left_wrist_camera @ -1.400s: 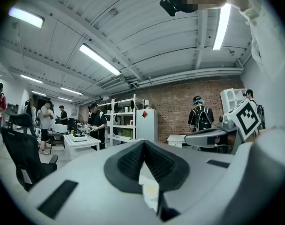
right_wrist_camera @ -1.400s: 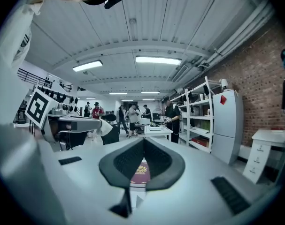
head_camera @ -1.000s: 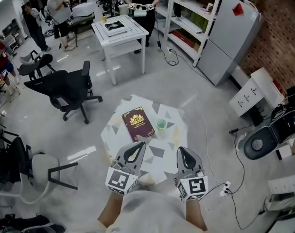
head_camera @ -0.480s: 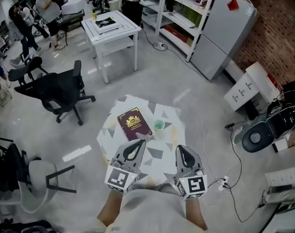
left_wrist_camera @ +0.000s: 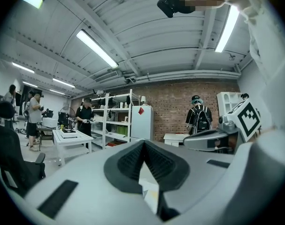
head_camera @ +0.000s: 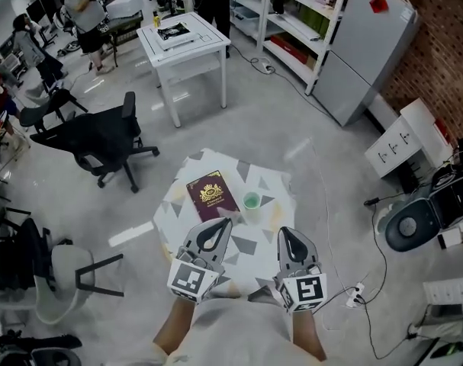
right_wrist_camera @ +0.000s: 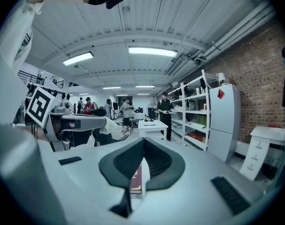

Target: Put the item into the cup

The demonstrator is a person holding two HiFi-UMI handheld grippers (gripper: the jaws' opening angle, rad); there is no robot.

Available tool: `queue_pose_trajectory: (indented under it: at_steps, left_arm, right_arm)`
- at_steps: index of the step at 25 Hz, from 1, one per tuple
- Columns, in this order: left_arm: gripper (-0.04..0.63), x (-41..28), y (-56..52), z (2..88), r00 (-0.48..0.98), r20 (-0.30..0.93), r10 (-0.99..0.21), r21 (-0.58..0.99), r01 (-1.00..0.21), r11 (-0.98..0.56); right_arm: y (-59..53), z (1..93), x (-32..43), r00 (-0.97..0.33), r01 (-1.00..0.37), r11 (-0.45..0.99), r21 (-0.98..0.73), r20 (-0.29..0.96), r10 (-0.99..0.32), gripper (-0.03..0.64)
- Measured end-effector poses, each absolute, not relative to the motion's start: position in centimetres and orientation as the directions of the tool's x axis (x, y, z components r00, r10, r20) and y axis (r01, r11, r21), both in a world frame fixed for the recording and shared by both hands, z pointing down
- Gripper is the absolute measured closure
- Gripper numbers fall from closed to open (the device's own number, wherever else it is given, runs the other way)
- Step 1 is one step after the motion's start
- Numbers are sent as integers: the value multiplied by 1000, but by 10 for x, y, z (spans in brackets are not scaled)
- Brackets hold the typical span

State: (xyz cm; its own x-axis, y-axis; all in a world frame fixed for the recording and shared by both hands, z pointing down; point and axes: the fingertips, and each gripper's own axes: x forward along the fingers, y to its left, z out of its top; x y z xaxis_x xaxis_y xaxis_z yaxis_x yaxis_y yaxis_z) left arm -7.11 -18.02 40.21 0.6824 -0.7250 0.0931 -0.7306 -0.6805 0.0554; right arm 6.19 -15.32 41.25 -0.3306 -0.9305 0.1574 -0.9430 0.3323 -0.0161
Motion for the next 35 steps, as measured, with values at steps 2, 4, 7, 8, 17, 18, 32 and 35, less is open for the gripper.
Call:
queue_pose_trajectory:
  at_steps: [2, 4, 7, 8, 17, 18, 32, 35]
  left_arm:
    - [584, -67, -188, 402, 659, 97, -746, 48, -751, -658]
    - [584, -62, -197, 405, 637, 109, -763, 42, -770, -637]
    - [584, -55, -210, 410, 602, 126, -788, 35, -797, -603]
    - [584, -53, -214, 411, 591, 128, -796, 30, -805, -593]
    - [584, -28, -242, 425, 521, 172, -836, 14, -850, -527]
    - [584, -27, -244, 428, 510, 182, -841, 14, -856, -516]
    - [584, -22, -259, 464, 446, 240, -862, 24, -891, -454]
    - [584, -20, -263, 477, 465, 262, -846, 39, -881, -472]
  right_arm:
    - [-165, 416, 66, -360, -932, 361, -26, 156, -920, 609]
    - [-178, 416, 71, -388, -921, 388, -30, 154, -909, 610]
    - [-198, 418, 78, -428, -903, 428, -38, 153, -891, 609]
    - [-203, 421, 81, -441, -897, 440, -44, 156, -884, 609]
    - [-241, 456, 95, -543, -840, 527, -128, 200, -816, 609]
    - [-244, 458, 94, -556, -831, 539, -134, 202, -806, 609]
    - [-270, 495, 89, -631, -775, 605, -182, 253, -733, 609]
    - [-273, 500, 90, -614, -789, 589, -175, 270, -742, 609]
